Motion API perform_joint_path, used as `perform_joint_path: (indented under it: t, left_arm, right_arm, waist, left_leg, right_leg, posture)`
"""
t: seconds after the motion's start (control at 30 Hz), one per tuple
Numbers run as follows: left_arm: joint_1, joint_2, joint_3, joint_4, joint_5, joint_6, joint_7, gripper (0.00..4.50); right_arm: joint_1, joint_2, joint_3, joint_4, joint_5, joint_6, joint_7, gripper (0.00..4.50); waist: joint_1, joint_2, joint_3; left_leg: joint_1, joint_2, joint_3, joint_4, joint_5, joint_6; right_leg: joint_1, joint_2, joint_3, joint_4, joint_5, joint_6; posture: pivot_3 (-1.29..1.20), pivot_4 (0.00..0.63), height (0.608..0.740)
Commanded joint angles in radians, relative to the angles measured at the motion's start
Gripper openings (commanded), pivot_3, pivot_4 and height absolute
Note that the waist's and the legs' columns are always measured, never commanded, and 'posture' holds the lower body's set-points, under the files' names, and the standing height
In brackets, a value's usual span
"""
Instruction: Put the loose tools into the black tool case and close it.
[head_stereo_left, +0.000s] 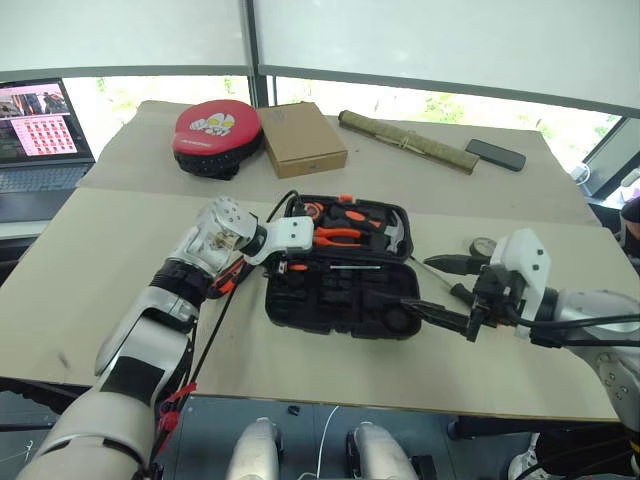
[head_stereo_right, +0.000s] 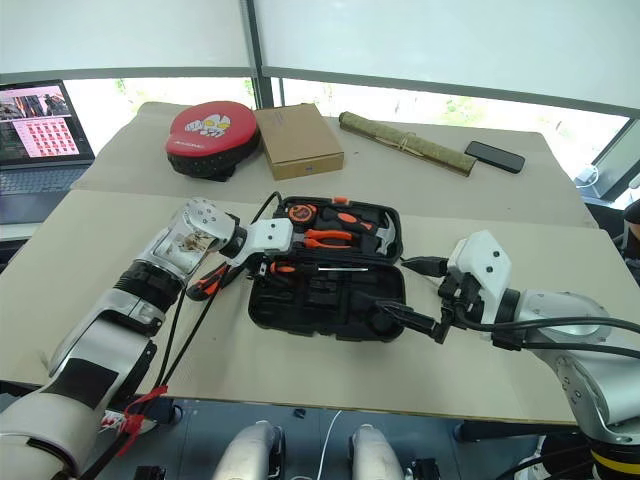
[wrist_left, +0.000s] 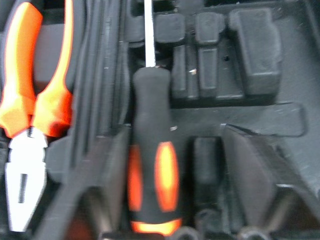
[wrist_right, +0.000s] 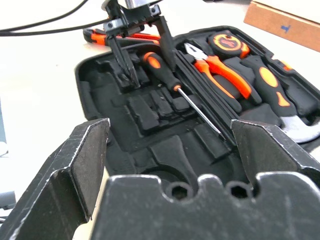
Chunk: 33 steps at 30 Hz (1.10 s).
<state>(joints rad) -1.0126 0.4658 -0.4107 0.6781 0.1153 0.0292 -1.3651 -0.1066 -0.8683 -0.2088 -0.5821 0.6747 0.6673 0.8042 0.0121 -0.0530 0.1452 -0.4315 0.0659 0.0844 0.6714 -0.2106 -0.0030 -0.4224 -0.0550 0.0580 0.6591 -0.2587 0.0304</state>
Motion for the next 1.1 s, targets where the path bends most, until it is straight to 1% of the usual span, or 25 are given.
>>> perform_joint_path:
  t: [0.03, 0.1, 0.13, 0.3, 0.33, 0.47, 0.97, 1.1]
  left_arm:
    - [-0.044, 0.003, 0.040, -0.065, -0.034, 0.019, -0.025, 3.01]
    - [-0.044, 0.004, 0.041, -0.078, -0.034, 0.014, -0.034, 2.51]
    - [-0.043, 0.000, 0.039, -0.075, -0.026, 0.007, -0.030, 2.08]
    - [-0.047, -0.019, 0.020, -0.024, 0.010, -0.030, 0.005, 0.27]
    - [-0.048, -0.022, 0.019, -0.015, 0.016, -0.037, 0.010, 0.05]
    - [-0.056, -0.043, 0.007, 0.033, 0.046, -0.061, 0.031, 0.05]
    - [-0.035, -0.071, -0.028, 0.093, 0.118, -0.125, 0.064, 0.05]
    - [-0.034, -0.086, -0.042, 0.137, 0.144, -0.153, 0.094, 0.05]
  right_arm:
    - [0.001, 0.005, -0.025, -0.036, 0.017, -0.013, 0.001, 4.50]
    - [0.003, 0.007, -0.020, -0.033, 0.015, -0.017, 0.001, 4.50]
    - [0.001, 0.007, -0.017, -0.031, 0.013, -0.018, 0.001, 4.50]
    - [-0.005, 0.011, -0.006, -0.031, 0.006, -0.019, -0.002, 4.50]
    - [-0.006, 0.012, -0.005, -0.031, 0.004, -0.019, -0.002, 4.50]
    - [-0.007, 0.017, 0.000, -0.030, -0.001, -0.021, -0.006, 4.50]
    - [0.011, 0.027, -0.004, -0.049, 0.002, -0.014, -0.010, 4.50]
    - [0.010, 0.028, 0.005, -0.046, -0.005, -0.016, -0.010, 4.50]
  waist:
    - [0.000, 0.000, 0.000]
    - [-0.001, 0.000, 0.000]
    - [-0.002, 0.000, 0.000]
    - [-0.002, 0.000, 0.000]
    - [-0.002, 0.000, 0.000]
    - [-0.002, 0.000, 0.000]
    - [0.000, 0.000, 0.000]
    - [0.001, 0.001, 0.000]
  left_leg:
    - [0.000, 0.000, 0.000, 0.000, 0.000, 0.000]
    - [0.000, 0.000, 0.000, 0.000, 0.000, 0.000]
    - [0.000, 0.000, 0.000, 0.000, 0.000, 0.000]
    - [0.000, 0.000, 0.000, 0.000, 0.000, 0.000]
    - [0.000, 0.000, 0.000, 0.000, 0.000, 0.000]
    - [0.000, 0.000, 0.000, 0.000, 0.000, 0.000]
    - [0.000, 0.000, 0.000, 0.005, -0.001, 0.001]
    - [0.001, 0.000, -0.001, 0.006, 0.000, 0.001]
  right_leg:
    - [0.000, 0.000, 0.000, 0.000, 0.000, 0.000]
    - [0.000, 0.000, 0.000, 0.000, 0.000, 0.000]
    - [0.000, 0.000, 0.000, 0.000, 0.000, 0.000]
    - [0.000, 0.000, 0.000, 0.000, 0.000, 0.000]
    - [0.000, 0.000, 0.000, 0.000, 0.000, 0.000]
    - [0.000, 0.000, 0.000, 0.000, 0.000, 0.000]
    - [0.001, 0.000, 0.000, 0.004, 0.000, 0.001]
    - [0.002, 0.000, 0.000, 0.004, 0.000, 0.001]
  posture:
    - [0.00, 0.150, 0.740]
    - [0.00, 0.150, 0.740]
    - [0.00, 0.150, 0.740]
    - [0.00, 0.150, 0.740]
    - [0.00, 0.150, 0.740]
    - [0.00, 0.150, 0.740]
    - [0.00, 0.150, 0.740]
    - [0.00, 0.150, 0.740]
